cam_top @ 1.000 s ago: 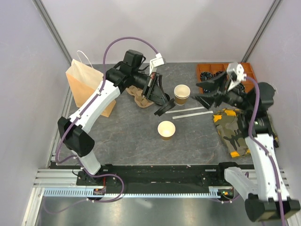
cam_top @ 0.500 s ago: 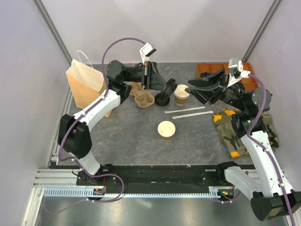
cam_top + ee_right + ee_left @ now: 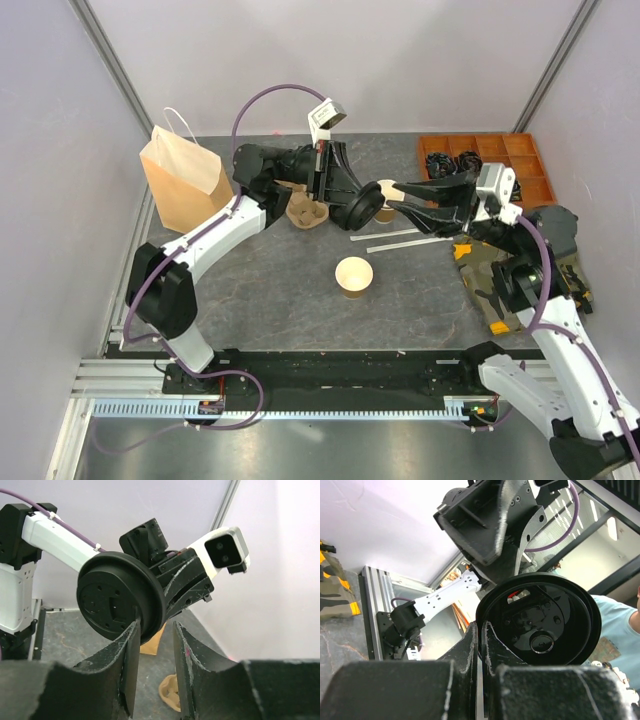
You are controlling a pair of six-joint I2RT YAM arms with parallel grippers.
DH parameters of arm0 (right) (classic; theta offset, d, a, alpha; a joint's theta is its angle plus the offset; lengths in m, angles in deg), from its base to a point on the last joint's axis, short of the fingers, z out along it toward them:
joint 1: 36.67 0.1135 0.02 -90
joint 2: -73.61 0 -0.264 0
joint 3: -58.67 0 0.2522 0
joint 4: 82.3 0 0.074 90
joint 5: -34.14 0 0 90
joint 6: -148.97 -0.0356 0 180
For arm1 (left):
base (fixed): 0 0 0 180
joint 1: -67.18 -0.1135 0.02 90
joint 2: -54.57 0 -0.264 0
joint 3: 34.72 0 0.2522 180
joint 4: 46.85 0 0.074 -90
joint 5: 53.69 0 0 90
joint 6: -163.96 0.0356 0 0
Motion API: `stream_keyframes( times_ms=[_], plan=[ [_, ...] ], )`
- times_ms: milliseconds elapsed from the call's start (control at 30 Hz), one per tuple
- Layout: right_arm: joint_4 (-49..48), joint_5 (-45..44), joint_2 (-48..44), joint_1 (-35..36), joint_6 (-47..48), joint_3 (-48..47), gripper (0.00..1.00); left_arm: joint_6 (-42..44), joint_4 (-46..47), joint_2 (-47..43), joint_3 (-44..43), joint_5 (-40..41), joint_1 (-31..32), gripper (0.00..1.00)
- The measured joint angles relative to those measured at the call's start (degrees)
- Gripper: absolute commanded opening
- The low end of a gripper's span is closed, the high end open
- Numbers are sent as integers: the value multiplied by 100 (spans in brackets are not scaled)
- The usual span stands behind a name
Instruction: Pack the takeout coffee
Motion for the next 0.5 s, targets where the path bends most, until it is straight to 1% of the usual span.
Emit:
stream_keyframes(
  times_ms=[167,200,267,400,500],
  plan=[
    [221,-37,-369,94,428,81,36,-70,87,44,11,0,48,2],
    [260,-50,-404,107,492,81,30,-76,103,66,11,0,48,2],
    [291,-87,-437,136,584,81,26,-81,107,105,11,2,59,2],
    [363,-192,-343,170,684,79,26,-81,87,136,11,2,92,2],
    [428,-229,-275,192,732,79,31,-81,83,136,11,2,136,2]
  ],
)
